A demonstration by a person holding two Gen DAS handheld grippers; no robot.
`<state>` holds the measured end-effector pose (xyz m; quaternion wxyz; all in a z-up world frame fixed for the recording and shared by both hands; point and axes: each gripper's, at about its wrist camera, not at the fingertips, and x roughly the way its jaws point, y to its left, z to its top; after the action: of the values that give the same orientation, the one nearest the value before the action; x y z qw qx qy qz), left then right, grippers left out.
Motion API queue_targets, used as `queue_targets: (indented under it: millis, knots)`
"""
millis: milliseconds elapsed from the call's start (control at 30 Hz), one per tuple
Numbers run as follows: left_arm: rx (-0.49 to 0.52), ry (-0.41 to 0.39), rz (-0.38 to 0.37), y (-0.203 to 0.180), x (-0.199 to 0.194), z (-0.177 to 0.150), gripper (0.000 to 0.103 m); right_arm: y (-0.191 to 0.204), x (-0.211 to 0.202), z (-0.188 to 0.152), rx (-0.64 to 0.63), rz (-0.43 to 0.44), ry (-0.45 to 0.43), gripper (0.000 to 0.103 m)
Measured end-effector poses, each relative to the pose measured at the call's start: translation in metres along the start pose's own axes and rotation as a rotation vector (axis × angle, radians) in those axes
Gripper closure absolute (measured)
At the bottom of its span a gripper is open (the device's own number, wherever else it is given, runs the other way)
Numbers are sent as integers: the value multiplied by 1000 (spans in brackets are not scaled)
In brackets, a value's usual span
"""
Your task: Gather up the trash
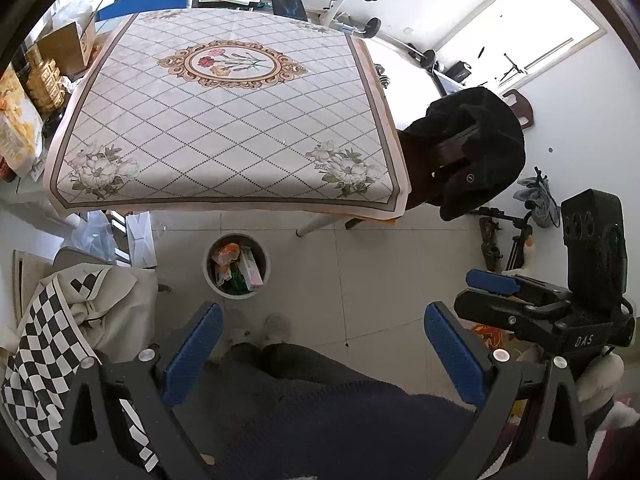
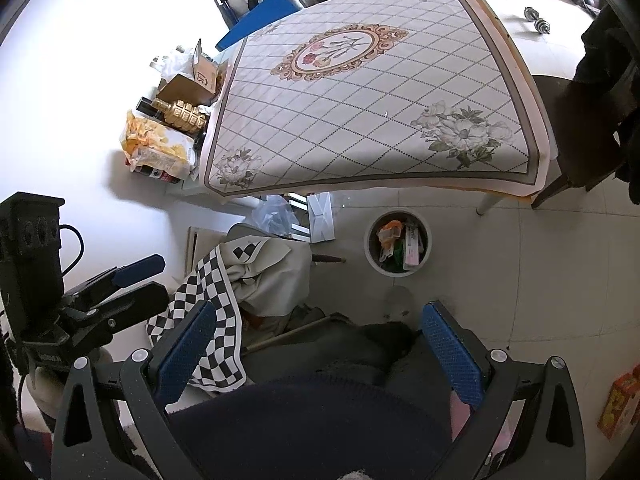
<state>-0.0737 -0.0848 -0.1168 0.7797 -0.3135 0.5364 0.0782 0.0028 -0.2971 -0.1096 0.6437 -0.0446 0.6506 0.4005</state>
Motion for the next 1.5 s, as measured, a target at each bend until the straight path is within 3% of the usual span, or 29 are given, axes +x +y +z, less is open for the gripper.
queue_targets:
  millis: [1500]
  knots:
    - [-56,-39,34,-3,-2,-11,0,-8,-2,-2,-30,2,26,0]
